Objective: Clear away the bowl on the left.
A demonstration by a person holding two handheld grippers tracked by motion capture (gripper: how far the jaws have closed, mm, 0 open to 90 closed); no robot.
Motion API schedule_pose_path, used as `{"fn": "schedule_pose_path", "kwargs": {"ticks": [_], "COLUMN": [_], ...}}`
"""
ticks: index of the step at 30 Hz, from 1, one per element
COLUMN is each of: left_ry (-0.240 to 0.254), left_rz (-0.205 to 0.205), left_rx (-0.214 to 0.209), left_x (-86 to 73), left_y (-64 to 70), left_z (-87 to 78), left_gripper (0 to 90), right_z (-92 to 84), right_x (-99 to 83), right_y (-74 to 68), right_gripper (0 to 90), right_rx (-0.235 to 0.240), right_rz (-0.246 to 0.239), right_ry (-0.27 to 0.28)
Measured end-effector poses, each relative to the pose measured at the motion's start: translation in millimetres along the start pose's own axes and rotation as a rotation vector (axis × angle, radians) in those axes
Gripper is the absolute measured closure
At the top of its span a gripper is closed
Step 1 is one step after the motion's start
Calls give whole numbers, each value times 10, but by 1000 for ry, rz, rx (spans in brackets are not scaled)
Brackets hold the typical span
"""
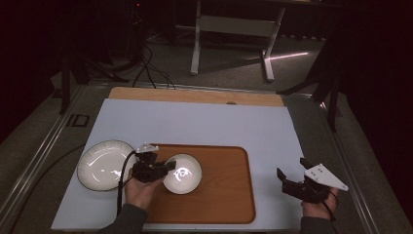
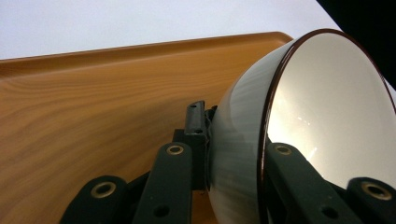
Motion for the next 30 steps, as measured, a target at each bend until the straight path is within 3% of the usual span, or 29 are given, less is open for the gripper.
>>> {"fn": "schedule_pose_path", "kwargs": {"ticks": [30], "left_ry": [-66], "left_rz": [18], "left_rx": [41], "left_x": [-165], "left_y": [6], "left_z": [264], "left_gripper": [792], "right_z": [0], "right_x": [-2], "right_y": [-2], "right_gripper": [123], "right_rx": [2], "right_rz": [-5], "right_ry": [-2]}}
Point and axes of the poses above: each handheld gripper's, and its own axes: z roughly forward along the jaws, x roughly out of its top, y roughly to its right, the point moved 8 cm from there along z, roughly forward along the jaws, and after that the axes turned 14 degrees about -z, right-handed, at the moved point
